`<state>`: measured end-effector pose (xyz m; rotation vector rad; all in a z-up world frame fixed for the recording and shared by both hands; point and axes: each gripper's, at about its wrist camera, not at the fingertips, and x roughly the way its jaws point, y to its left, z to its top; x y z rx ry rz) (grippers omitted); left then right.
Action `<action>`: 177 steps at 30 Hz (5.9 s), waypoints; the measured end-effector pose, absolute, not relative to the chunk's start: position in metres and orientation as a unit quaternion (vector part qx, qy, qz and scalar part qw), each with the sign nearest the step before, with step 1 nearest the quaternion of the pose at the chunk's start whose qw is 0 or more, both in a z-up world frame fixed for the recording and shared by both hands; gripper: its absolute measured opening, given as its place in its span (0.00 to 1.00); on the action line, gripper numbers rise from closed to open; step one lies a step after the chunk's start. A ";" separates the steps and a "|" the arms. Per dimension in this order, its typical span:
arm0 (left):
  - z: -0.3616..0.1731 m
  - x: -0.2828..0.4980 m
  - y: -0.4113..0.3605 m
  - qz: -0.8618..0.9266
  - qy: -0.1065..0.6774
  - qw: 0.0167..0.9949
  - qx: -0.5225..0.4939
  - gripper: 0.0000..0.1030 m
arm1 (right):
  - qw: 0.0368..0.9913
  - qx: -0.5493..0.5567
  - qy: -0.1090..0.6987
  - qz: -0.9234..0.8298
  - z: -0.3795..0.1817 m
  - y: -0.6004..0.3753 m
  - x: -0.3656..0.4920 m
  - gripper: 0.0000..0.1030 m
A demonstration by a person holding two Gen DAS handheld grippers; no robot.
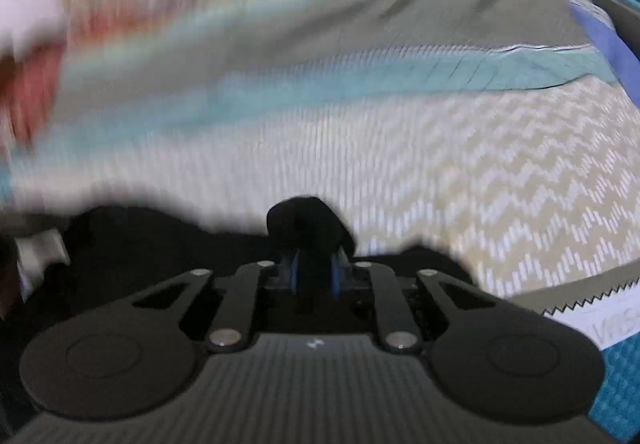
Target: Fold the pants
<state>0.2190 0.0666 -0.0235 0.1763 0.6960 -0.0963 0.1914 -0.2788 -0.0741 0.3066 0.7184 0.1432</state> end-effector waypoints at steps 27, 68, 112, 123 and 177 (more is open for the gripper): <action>0.017 0.052 0.225 0.159 0.270 0.943 -0.112 0.07 | 0.927 0.236 0.291 -0.019 -0.044 -0.320 0.176 0.56; -0.018 0.048 0.209 0.071 0.424 0.895 -0.121 0.83 | 0.930 0.150 0.325 0.085 -0.065 -0.257 0.073 0.71; -0.023 -0.053 0.202 0.070 0.494 0.832 -0.244 0.23 | 0.916 0.269 0.284 -0.093 -0.061 -0.382 0.071 0.56; -0.034 0.005 0.249 0.125 0.453 0.850 -0.237 0.52 | 0.883 0.281 0.369 -0.076 -0.100 -0.339 0.082 0.56; -0.049 0.211 0.182 0.087 0.384 0.919 0.011 0.78 | 0.870 0.329 0.357 -0.084 -0.089 -0.348 0.193 0.60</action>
